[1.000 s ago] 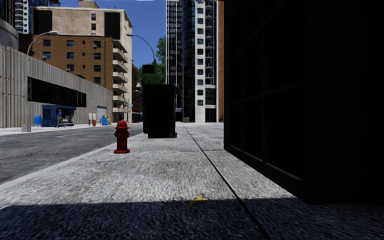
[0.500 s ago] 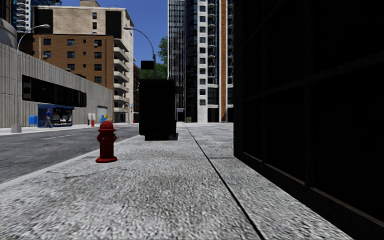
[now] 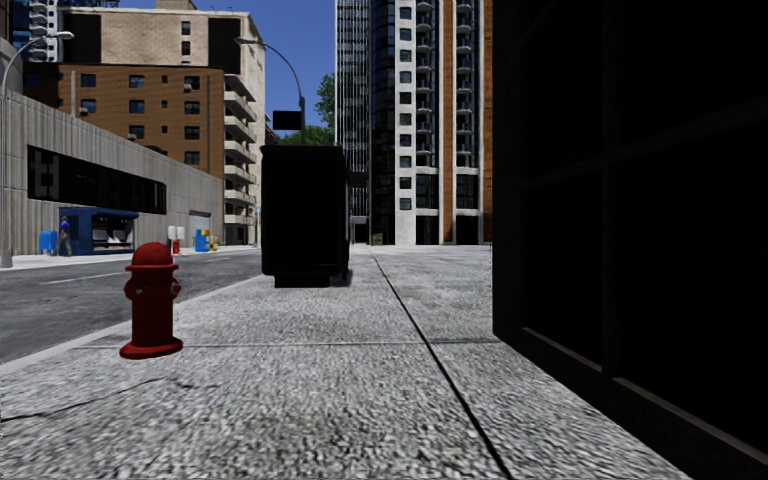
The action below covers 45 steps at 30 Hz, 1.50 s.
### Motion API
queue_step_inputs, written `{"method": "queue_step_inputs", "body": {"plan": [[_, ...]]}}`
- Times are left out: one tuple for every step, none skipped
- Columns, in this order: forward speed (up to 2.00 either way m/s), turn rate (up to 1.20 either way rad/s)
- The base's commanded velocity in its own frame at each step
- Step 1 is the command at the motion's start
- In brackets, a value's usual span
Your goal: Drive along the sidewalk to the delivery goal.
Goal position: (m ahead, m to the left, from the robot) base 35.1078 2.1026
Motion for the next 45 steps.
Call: {"method": "queue_step_inputs", "body": {"plan": [[1.96, 0.00], [1.96, 0.00], [2.00, 0.00], [2.00, 0.00], [2.00, 0.00], [2.00, 0.00], [2.00, 0.00], [2.00, 0.00], [2.00, 0.00], [2.00, 0.00], [2.00, 0.00], [2.00, 0.00], [2.00, 0.00], [2.00, 0.00], [2.00, 0.00], [2.00, 0.00], [2.00, 0.00], [2.00, 0.00], [2.00, 0.00], [2.00, 0.00], [2.00, -0.03], [2.00, -0.13], [2.00, -0.13], [2.00, -0.17], [2.00, -0.18], [2.00, -0.18], [2.00, -0.18], [2.00, -0.18], [2.00, -0.18], [2.00, -0.18], [2.00, -0.18], [2.00, -0.18], [2.00, -0.18], [2.00, -0.18], [2.00, -0.18], [2.00, -0.18], [2.00, -0.18], [2.00, -0.18], [2.00, -0.19], [2.00, -0.19], [2.00, -0.23], [2.00, -0.25], [2.00, -0.27], [2.00, -0.27], [2.00, -0.28]]}}
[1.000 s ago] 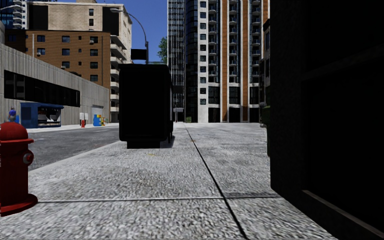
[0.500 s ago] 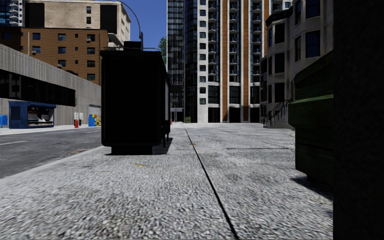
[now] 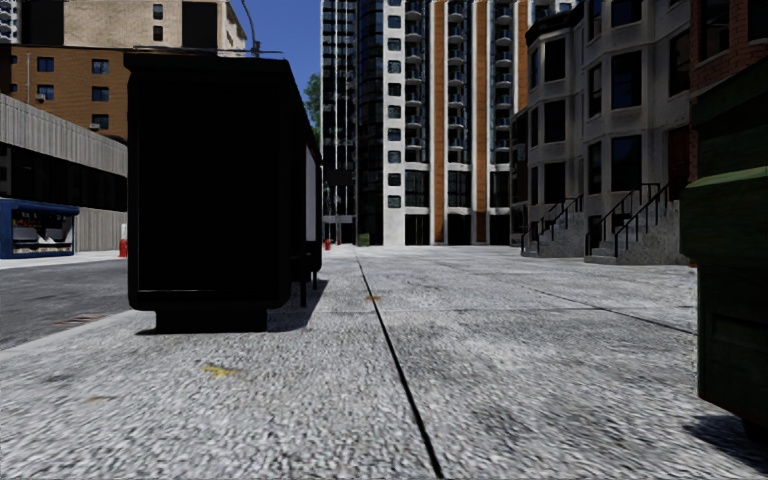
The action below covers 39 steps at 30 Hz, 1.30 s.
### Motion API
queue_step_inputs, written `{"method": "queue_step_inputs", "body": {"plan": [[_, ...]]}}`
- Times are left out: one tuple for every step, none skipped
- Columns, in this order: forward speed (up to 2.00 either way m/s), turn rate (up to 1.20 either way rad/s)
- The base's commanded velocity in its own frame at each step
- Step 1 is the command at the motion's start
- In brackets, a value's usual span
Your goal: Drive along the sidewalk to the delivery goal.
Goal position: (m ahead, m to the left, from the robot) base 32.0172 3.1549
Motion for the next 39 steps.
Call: {"method": "queue_step_inputs", "body": {"plan": [[2.00, -0.30], [2.00, -0.30], [2.00, -0.30], [2.00, -0.31], [2.00, -0.31], [2.00, -0.31], [2.00, -0.31], [2.00, -0.31], [2.00, -0.31], [2.00, -0.31], [2.00, -0.31], [2.00, -0.31], [2.00, -0.31], [2.00, -0.31], [2.00, -0.31], [2.00, -0.31], [2.00, -0.31], [2.00, -0.31], [2.00, -0.30], [2.00, -0.06], [2.00, -0.06], [2.00, 0.00], [2.00, 0.00], [2.00, 0.00], [2.00, 0.00], [2.00, 0.00], [2.00, 0.00], [2.00, 0.00], [2.00, 0.00], [2.00, 0.00], [2.00, 0.00], [2.00, 0.00], [2.00, 0.00], [2.00, 0.17], [2.00, 0.33], [2.00, 0.33], [2.00, 0.37], [2.00, 0.40], [2.00, 0.40]]}}
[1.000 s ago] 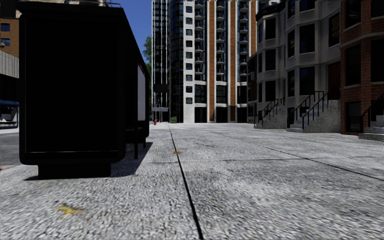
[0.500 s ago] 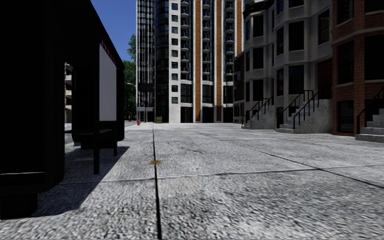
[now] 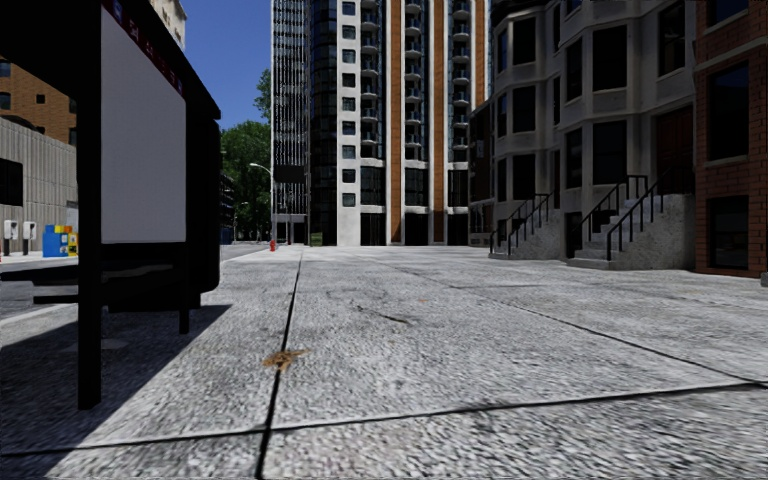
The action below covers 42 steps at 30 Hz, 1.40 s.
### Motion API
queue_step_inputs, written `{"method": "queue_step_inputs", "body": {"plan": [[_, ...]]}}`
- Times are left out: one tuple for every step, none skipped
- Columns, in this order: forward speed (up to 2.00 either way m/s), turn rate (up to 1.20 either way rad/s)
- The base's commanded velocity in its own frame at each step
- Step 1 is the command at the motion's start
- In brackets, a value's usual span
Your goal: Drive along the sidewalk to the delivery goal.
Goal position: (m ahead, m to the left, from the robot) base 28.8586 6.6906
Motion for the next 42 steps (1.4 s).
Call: {"method": "queue_step_inputs", "body": {"plan": [[2.00, 0.44], [2.00, 0.46], [2.00, 0.49], [2.00, 0.54], [2.00, 0.54], [2.00, 0.56], [2.00, 0.59], [2.00, 0.59], [2.00, 0.59], [2.00, 0.60], [2.00, 0.62], [2.00, 0.62], [2.00, 0.62], [2.00, 0.63], [2.00, 0.63], [2.00, 0.63], [2.00, 0.63], [2.00, 0.53], [2.00, 0.00], [2.00, 0.00], [2.00, 0.00], [2.00, 0.00], [2.00, 0.00], [2.00, 0.00], [2.00, 0.00], [2.00, 0.00], [2.00, 0.00], [2.00, 0.00], [2.00, 0.00], [2.00, 0.00], [2.00, 0.00], [2.00, 0.00], [2.00, -0.01], [2.00, -0.17], [2.00, -0.17], [2.00, -0.29], [2.00, -0.39], [2.00, -0.44], [2.00, -0.46], [2.00, -0.46], [2.00, -0.46], [2.00, -0.46]]}}
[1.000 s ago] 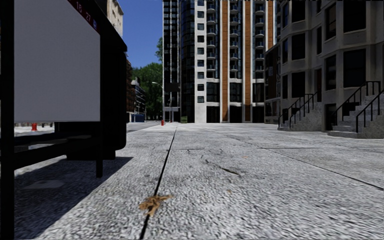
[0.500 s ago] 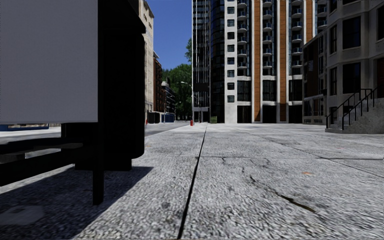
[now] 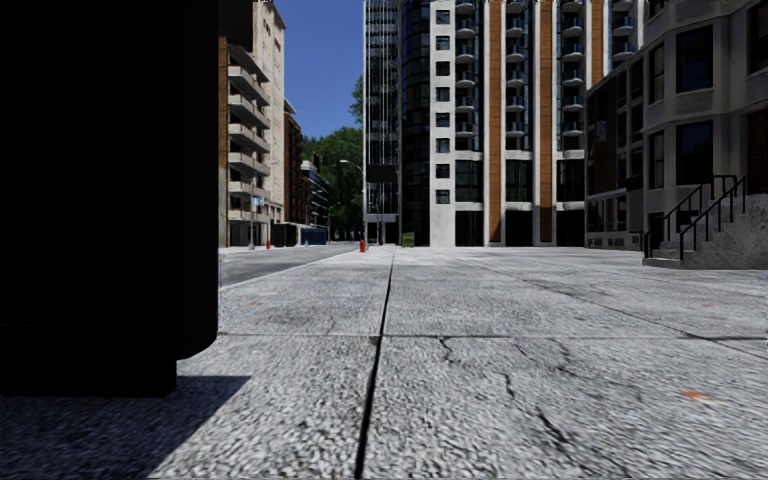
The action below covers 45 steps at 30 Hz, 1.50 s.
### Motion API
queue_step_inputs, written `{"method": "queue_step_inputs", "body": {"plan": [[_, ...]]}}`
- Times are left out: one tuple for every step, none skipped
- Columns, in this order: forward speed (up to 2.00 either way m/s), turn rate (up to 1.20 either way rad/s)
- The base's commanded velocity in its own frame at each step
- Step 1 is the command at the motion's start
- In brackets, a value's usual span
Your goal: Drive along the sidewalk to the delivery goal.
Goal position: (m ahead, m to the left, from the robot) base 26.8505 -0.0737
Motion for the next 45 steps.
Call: {"method": "queue_step_inputs", "body": {"plan": [[2.00, -0.46], [2.00, -0.46], [2.00, -0.39], [2.00, -0.27], [2.00, -0.08], [2.00, -0.08], [2.00, 0.00], [2.00, 0.00], [2.00, 0.00], [2.00, 0.00], [2.00, 0.00], [2.00, 0.00], [2.00, 0.00], [2.00, 0.00], [2.00, 0.00], [2.00, 0.00], [2.00, 0.00], [2.00, 0.00], [2.00, 0.00], [2.00, 0.00], [2.00, 0.00], [2.00, 0.00], [2.00, 0.00], [2.00, 0.00], [2.00, 0.00], [2.00, 0.00], [2.00, 0.00], [2.00, 0.00], [2.00, 0.00], [2.00, 0.00], [2.00, 0.00], [2.00, 0.00], [2.00, 0.00], [2.00, 0.00], [2.00, 0.00], [2.00, 0.00], [2.00, 0.00], [2.00, 0.00], [2.00, 0.00], [2.00, 0.00], [2.00, 0.00], [2.00, 0.00], [2.00, 0.00], [2.00, 0.00], [2.00, 0.00]]}}
